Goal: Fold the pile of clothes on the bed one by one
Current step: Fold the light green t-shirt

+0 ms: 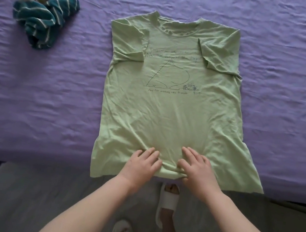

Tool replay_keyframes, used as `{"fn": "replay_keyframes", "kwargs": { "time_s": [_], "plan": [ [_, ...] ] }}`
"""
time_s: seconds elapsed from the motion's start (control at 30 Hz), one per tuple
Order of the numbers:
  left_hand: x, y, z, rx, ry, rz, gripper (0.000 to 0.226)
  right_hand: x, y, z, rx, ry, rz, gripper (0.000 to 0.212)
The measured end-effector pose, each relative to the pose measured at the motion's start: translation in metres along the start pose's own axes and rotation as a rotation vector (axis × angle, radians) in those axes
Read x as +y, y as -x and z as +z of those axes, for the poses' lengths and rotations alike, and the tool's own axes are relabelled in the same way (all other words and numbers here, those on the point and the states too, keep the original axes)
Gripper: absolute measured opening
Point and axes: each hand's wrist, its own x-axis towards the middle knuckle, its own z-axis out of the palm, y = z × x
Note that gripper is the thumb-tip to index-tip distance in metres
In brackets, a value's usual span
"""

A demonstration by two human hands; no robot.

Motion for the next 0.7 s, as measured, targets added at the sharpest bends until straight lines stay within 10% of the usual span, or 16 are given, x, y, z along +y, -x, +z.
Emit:
{"fn": "replay_keyframes", "kwargs": {
  "time_s": [0.27,0.47,0.7],
  "plan": [
    [-0.035,-0.028,-0.020,-0.104,0.560,-0.445,0.019,0.025,-0.038,-0.054,-0.041,-0.602,0.241,0.008],
    [-0.082,-0.060,-0.043,-0.032,0.845,-0.846,0.007,0.047,-0.074,-0.081,0.041,-0.711,0.395,0.011],
    [-0.150,-0.129,-0.078,0.105,0.946,-0.913,0.017,0.073,-0.154,-0.137,0.152,-0.640,0.313,0.021]
  ]
}}
